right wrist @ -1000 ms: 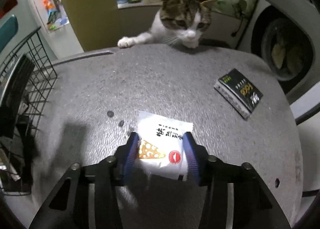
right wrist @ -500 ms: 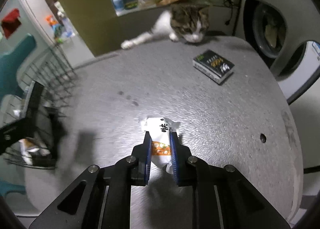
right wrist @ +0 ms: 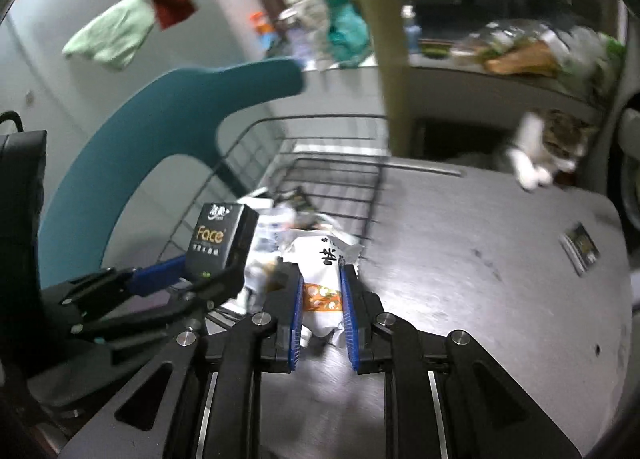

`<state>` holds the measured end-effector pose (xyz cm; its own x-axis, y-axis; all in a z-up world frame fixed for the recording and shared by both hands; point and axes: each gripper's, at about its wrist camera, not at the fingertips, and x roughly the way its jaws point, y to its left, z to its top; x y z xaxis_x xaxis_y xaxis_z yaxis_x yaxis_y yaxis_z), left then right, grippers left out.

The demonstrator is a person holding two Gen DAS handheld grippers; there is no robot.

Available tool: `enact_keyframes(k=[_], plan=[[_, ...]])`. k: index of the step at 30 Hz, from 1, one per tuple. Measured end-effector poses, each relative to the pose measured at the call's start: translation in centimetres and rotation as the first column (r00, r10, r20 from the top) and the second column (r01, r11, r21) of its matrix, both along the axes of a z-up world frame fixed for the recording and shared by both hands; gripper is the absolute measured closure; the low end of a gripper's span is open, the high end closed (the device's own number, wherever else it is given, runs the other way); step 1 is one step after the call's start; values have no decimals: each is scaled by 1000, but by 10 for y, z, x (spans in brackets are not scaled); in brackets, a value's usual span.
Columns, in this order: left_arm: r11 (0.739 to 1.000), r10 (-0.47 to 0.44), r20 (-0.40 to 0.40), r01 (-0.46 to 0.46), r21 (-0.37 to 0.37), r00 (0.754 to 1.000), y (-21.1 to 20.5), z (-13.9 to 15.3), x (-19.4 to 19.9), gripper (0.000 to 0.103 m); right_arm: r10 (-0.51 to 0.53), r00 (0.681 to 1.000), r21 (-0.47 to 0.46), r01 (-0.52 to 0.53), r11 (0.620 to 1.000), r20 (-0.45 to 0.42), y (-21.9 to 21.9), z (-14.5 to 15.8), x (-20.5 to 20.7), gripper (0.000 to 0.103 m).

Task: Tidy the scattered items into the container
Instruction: 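Carry the Face pack and snack packet to the basket and open both grippers, then move the right gripper to the last black Face pack and grasp it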

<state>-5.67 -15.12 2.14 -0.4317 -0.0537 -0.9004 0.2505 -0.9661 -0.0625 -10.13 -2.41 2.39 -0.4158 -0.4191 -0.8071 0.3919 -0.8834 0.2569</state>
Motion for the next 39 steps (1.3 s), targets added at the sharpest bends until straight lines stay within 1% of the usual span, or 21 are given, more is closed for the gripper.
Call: enact_keyframes(k=[2, 7, 8, 9, 10, 11, 12, 13, 15, 19, 23, 27, 30, 33, 36, 39], plan=[[1000, 17, 8, -16, -7, 1000, -11, -2, 3, 51, 20, 999, -7, -20, 1000, 25, -15, -7, -3, 84], [1000, 27, 15, -27, 5, 1000, -21, -9, 4, 51, 35, 998, -1, -35, 999, 54, -28, -19, -9, 84], [1000, 29, 11, -29, 6, 1000, -23, -10, 3, 51, 39, 998, 7, -39, 999, 49, -29, -20, -9, 81], [999, 31, 7, -31, 8, 999, -24, -9, 3, 50, 41, 998, 16, -42, 999, 39, -30, -21, -7, 80], [999, 35, 6, -35, 13, 999, -25, -9, 3, 50, 40, 999, 26, -40, 999, 26, -28, -21, -9, 76], [999, 39, 3, -39, 25, 999, -25, -9, 2, 47, 33, 999, 28, -34, 999, 17, -25, -21, -9, 70], [999, 39, -1, -39, 38, 999, -24, -10, 2, 43, 26, 1000, 22, -27, 999, 12, -22, -19, -9, 68], [998, 35, -4, -35, 47, 999, -23, -9, 0, 42, 19, 1000, 13, -19, 1000, 10, -18, -17, -10, 65], [999, 22, -5, -22, 43, 1000, -17, -9, -2, 42, 1, 1000, -6, -1, 1000, 9, -9, -15, -12, 63], [1000, -8, -9, 8, 30, 1000, 4, -5, -9, 42, -31, 1000, -15, 31, 999, 4, 9, -11, -19, 63], [998, -55, -17, 56, 36, 998, 33, 0, -24, 42, -88, 996, -24, 88, 996, -7, 39, -7, -24, 63], [994, -106, -19, 106, 33, 994, 66, 3, -42, 41, -179, 984, -31, 178, 984, -15, 82, -7, -31, 63], [989, -143, -20, 144, 38, 989, 93, 0, -53, 37, -255, 967, -18, 255, 967, -24, 117, -10, -38, 63], [984, -171, -14, 171, 39, 985, 119, -6, -65, 36, -329, 944, -10, 329, 944, -34, 151, -17, -43, 63], [978, -203, 6, 203, 38, 979, 144, -18, -78, 36, -394, 918, 0, 394, 919, -40, 185, -31, -49, 63], [973, -228, 24, 227, 35, 973, 167, -30, -88, 36, -447, 894, 37, 448, 893, -34, 216, -54, -60, 62]])
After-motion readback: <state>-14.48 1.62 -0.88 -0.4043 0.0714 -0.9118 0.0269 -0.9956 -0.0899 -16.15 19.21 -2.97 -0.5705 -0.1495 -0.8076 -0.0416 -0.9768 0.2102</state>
